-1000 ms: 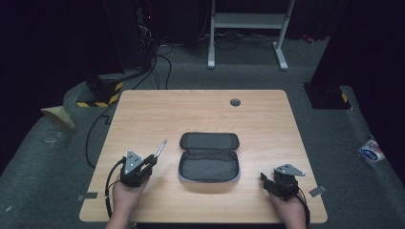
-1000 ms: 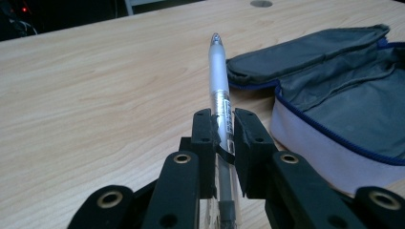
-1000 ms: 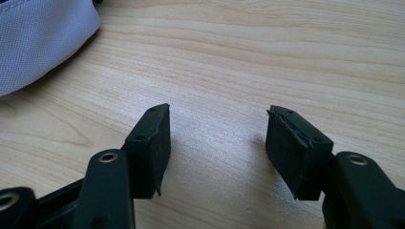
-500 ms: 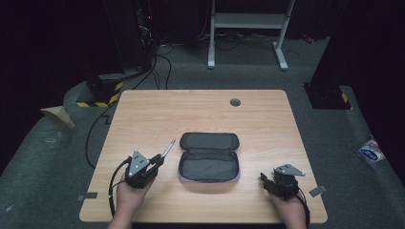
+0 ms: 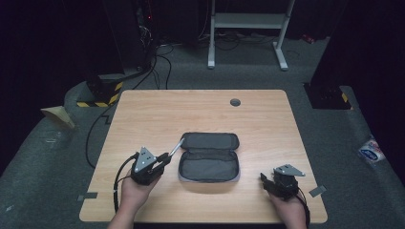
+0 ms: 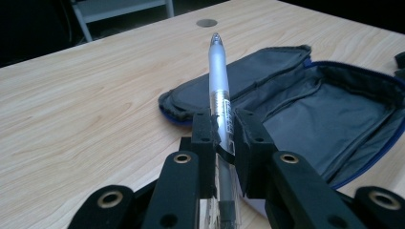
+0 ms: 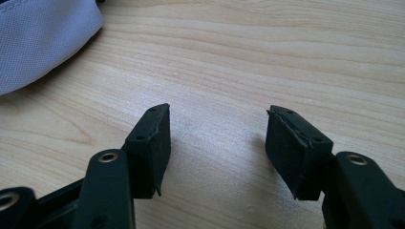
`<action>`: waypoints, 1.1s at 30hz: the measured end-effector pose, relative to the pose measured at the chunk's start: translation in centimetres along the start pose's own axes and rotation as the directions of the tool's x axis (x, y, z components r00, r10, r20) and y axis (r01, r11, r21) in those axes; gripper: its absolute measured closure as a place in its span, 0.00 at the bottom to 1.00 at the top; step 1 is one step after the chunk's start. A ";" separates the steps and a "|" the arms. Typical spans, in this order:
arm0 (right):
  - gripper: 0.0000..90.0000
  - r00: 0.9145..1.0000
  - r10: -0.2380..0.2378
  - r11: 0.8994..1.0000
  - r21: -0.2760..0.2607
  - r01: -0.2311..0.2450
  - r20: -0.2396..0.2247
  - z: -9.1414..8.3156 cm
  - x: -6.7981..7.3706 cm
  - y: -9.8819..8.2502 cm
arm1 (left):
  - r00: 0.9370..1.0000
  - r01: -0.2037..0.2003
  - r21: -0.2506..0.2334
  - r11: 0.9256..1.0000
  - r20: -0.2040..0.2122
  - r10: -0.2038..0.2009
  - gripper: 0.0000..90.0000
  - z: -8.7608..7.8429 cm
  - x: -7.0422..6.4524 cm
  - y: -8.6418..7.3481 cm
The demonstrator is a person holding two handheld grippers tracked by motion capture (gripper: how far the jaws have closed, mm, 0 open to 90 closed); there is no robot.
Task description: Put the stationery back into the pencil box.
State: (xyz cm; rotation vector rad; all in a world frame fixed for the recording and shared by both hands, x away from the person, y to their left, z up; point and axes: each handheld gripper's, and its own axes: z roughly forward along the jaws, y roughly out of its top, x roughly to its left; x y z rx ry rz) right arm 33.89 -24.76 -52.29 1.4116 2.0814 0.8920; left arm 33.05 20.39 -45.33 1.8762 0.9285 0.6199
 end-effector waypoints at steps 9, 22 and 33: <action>0.46 1.000 -0.001 1.000 -0.002 0.001 -0.002 0.0 0.0 0.0 | 0.999 -0.018 0.001 1.000 0.045 0.018 0.88 1.1 -0.8 1.2; 0.46 1.000 -0.001 1.000 -0.001 0.001 -0.003 0.0 0.0 0.0 | 0.992 -0.054 0.011 0.998 0.112 0.052 0.88 3.1 -2.6 1.6; 0.46 1.000 -0.001 1.000 -0.001 0.001 -0.004 0.0 0.0 0.0 | 0.981 -0.085 0.028 0.996 0.178 0.078 0.88 4.9 -4.1 2.4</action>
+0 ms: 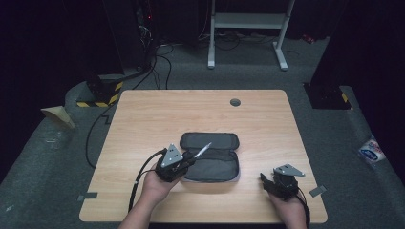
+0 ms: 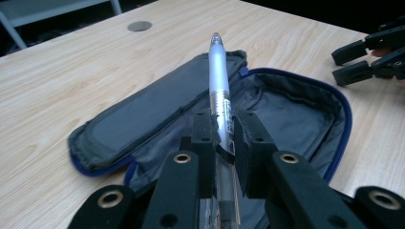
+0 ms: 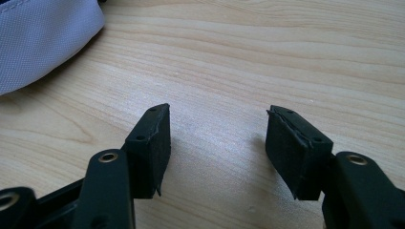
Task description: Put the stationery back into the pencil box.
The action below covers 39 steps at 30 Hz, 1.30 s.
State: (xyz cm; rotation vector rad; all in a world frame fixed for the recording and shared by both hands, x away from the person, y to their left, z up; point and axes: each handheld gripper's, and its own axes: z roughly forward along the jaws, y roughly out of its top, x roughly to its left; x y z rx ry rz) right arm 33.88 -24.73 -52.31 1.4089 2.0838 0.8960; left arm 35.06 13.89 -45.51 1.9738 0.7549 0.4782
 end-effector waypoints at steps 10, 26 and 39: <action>0.46 1.000 -0.003 1.000 0.000 0.003 -0.002 0.0 0.0 0.0 | 0.997 0.010 0.005 1.000 0.079 -0.010 0.88 2.1 -0.6 1.0; 0.46 1.000 -0.004 1.000 0.003 0.004 -0.004 0.0 0.0 0.0 | 0.992 -0.039 0.062 0.997 0.125 0.031 0.88 4.9 -1.6 1.3; 0.46 1.000 -0.008 1.000 0.002 0.008 -0.005 0.0 0.0 0.0 | 0.985 -0.104 0.109 0.989 0.147 0.087 0.88 5.7 -1.9 0.8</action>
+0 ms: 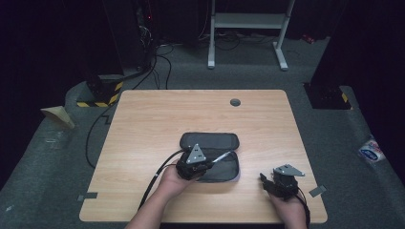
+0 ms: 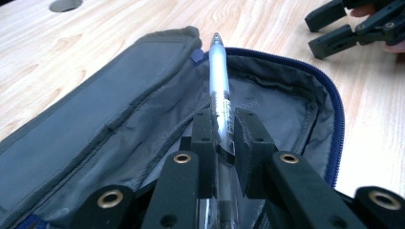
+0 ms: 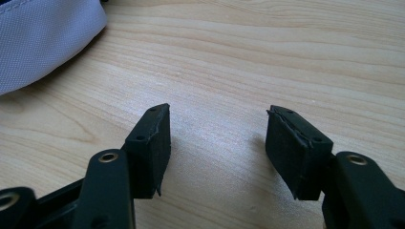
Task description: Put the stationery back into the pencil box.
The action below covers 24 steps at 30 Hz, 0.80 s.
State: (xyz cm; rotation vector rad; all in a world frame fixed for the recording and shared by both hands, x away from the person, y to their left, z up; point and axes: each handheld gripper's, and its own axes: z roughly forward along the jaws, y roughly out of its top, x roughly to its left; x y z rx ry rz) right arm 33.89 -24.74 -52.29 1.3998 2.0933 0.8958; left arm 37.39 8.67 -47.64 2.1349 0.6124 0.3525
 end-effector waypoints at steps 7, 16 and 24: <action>0.46 1.000 0.001 1.000 0.000 -0.001 0.000 0.0 0.0 0.0 | 0.999 0.044 0.022 0.999 -0.005 -0.044 0.78 0.3 0.6 -0.2; 0.46 1.000 0.001 1.000 0.001 -0.001 -0.001 0.0 0.0 0.0 | 0.995 0.083 -0.032 0.996 -0.058 -0.084 0.79 -0.8 0.8 -0.4; 0.46 1.000 0.001 1.000 0.001 -0.001 -0.001 0.0 0.0 0.0 | 0.987 0.135 -0.050 0.990 -0.082 -0.138 0.75 -1.3 1.2 -0.8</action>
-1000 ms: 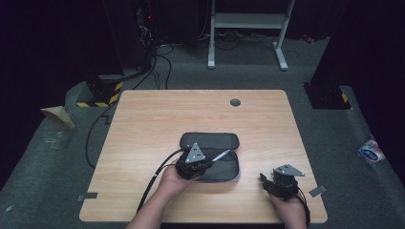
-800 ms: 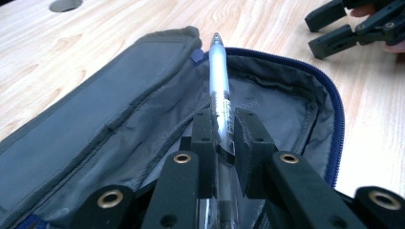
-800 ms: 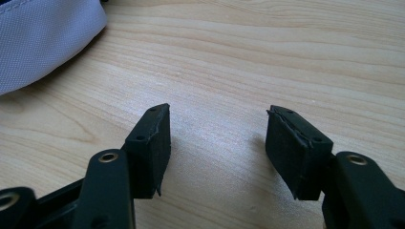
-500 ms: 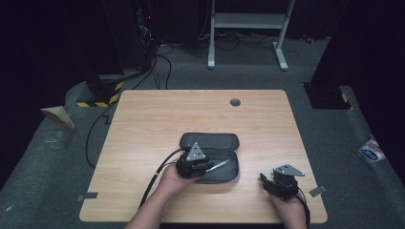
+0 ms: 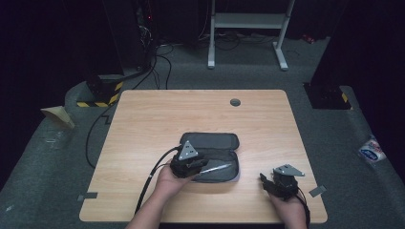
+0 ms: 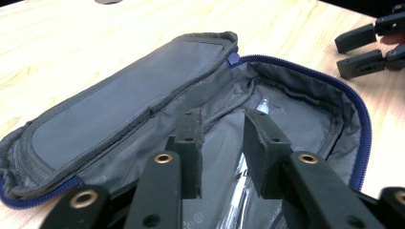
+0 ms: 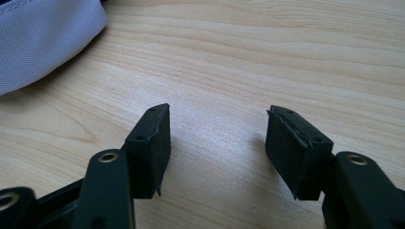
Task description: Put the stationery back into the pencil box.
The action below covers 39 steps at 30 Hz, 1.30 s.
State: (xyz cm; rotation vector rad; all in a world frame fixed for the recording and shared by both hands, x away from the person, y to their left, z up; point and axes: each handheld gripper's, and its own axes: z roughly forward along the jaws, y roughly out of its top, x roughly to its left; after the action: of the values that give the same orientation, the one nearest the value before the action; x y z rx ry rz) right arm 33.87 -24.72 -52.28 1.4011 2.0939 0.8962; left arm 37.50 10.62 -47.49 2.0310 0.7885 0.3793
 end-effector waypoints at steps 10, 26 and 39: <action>0.46 1.000 -0.001 1.000 0.000 0.001 0.001 0.0 0.0 0.0 | 0.996 0.030 -0.042 0.999 -0.085 -0.034 0.58 -1.4 0.3 -0.4; 0.46 1.000 -0.002 1.000 0.000 0.002 0.001 0.0 0.0 0.0 | 0.969 0.166 -0.099 0.981 -0.168 -0.181 0.11 -5.1 3.1 -2.2; 0.46 1.000 -0.002 1.000 0.000 0.002 0.001 0.0 0.0 0.0 | 0.928 0.243 0.003 0.970 -0.293 -0.231 0.06 -7.5 6.2 -7.2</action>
State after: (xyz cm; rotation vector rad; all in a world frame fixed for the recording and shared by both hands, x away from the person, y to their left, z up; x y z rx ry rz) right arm 33.86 -24.71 -52.28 1.3985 2.0937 0.8946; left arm 35.34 22.36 -49.51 1.9098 1.2184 0.5336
